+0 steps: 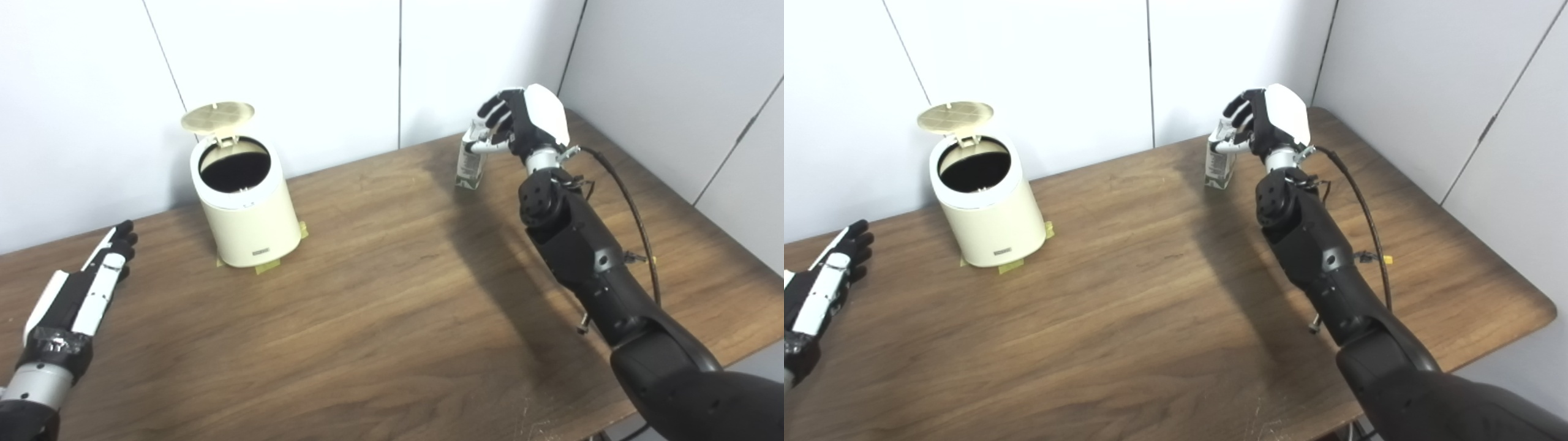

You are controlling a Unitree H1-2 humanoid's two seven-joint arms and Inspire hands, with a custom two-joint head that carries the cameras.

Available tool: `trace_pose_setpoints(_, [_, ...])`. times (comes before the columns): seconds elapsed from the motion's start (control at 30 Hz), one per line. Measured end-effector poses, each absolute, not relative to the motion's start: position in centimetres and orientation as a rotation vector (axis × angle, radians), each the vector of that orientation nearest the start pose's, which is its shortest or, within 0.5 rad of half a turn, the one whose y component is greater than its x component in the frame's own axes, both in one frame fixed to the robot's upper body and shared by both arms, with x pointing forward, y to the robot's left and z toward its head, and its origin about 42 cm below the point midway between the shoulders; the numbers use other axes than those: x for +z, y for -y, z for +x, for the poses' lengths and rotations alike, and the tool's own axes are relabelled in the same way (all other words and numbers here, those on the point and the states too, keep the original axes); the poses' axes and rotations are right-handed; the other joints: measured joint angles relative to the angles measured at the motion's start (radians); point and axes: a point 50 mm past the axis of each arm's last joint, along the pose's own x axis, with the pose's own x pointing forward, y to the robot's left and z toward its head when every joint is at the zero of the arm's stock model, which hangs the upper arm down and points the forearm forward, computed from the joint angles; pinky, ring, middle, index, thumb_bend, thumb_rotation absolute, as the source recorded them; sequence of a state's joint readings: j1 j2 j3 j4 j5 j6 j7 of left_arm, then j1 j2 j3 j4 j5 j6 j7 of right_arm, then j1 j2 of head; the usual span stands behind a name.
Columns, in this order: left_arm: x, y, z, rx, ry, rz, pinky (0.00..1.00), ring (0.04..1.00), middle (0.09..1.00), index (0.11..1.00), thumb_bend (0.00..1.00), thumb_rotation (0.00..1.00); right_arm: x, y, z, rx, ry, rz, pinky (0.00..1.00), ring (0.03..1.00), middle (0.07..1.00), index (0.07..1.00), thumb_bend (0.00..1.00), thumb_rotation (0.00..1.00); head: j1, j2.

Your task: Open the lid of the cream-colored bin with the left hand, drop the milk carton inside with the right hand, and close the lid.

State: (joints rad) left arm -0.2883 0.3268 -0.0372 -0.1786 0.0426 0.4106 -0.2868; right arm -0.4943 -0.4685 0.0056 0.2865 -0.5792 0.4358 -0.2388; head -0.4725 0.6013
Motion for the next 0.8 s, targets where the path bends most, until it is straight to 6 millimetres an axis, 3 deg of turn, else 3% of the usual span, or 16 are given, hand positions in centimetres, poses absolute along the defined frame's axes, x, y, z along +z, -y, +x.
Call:
trace_pose_setpoints(0.1, [21.4,-26.53,35.85,-0.293,0.0,0.378,1.0,0.985,0.986,1.0,0.37,1.0,22.64,38.13,42.71,-0.53,-0.109,-1.024,0.66,0.767,0.778,0.762,0.96,0.1,0.002,0.002])
trace_pose_setpoints(0.37, [21.44,-26.52,35.73,-0.295,0.002,0.38,0.98,0.981,0.984,1.0,0.42,1.0,22.82,38.25,42.67,-0.541,-0.104,-1.075,0.79,0.872,0.85,0.791,0.99,0.13,0.0,0.006])
trace_pose_setpoints(0.57, [21.66,-26.56,35.54,-0.299,0.009,0.39,0.98,0.987,0.989,1.0,0.44,1.0,22.63,38.1,42.76,-0.503,-0.124,-1.077,0.75,0.88,0.884,0.843,1.0,0.18,0.003,0.011])
trace_pose_setpoints(0.8, [21.68,-26.67,35.54,-0.3,0.008,0.392,0.99,0.991,0.99,1.0,0.44,1.0,22.16,37.81,42.94,-0.442,-0.158,-1.083,0.72,0.858,0.876,0.833,1.0,0.18,0.012,0.011])
